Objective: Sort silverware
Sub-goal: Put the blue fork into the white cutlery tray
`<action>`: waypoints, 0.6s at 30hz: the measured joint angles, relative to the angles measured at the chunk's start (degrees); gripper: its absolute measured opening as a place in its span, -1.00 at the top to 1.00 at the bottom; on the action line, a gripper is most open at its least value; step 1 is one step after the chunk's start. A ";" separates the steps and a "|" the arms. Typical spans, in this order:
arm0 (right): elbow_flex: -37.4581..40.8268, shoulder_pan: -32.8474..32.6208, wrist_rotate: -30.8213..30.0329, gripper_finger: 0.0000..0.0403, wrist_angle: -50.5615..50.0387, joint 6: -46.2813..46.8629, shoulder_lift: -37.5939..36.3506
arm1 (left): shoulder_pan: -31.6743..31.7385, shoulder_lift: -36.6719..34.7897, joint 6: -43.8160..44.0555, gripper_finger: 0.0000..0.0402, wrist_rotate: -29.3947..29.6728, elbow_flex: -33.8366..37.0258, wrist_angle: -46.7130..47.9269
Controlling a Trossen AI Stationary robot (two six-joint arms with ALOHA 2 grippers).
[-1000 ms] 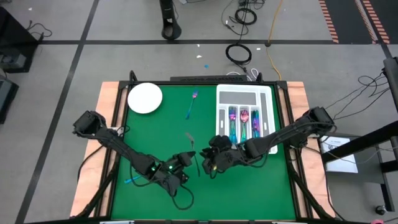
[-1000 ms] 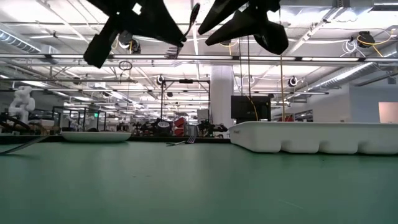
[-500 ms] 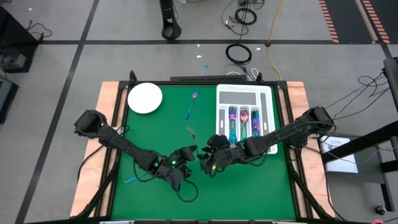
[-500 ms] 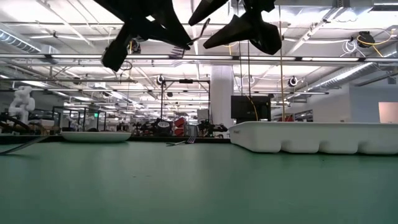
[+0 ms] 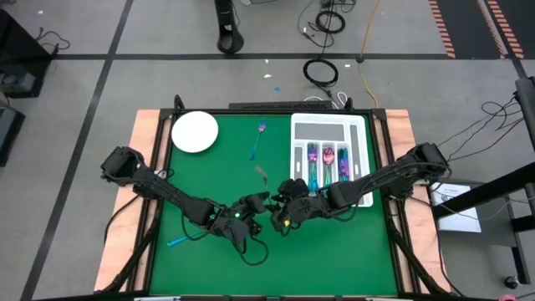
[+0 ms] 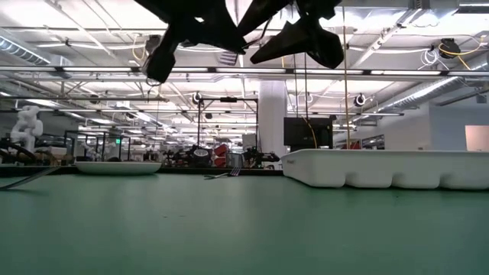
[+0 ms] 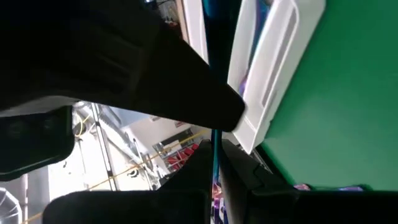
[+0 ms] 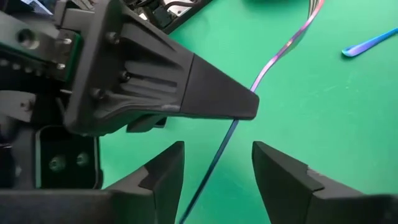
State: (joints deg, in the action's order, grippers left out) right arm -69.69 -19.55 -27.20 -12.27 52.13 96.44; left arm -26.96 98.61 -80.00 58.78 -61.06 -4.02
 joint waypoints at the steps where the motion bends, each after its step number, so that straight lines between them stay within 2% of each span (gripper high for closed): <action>1: 0.00 0.00 -0.03 0.13 0.00 -0.38 0.00 | 0.00 0.00 -0.23 0.92 -0.02 0.00 -0.63; 4: 0.00 0.18 -0.04 0.18 -0.11 -1.28 0.00 | 0.00 0.00 -0.29 0.92 -0.21 0.00 -1.52; 7: 0.00 0.42 -0.01 0.31 -0.35 -1.80 0.00 | -0.04 0.00 -0.29 0.92 -0.51 0.00 -1.55; 14: -0.02 0.59 0.04 0.90 -1.13 -1.80 0.00 | -0.04 0.00 -0.01 0.92 -0.55 0.00 -1.24; 18: -0.02 0.59 -0.16 0.96 -1.93 -1.44 0.00 | -0.08 0.00 0.15 0.87 -0.51 0.02 -1.19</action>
State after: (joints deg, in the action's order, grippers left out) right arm -69.71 -18.96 -27.36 -14.20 50.69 96.44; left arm -27.04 98.61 -79.85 58.28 -61.04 -5.21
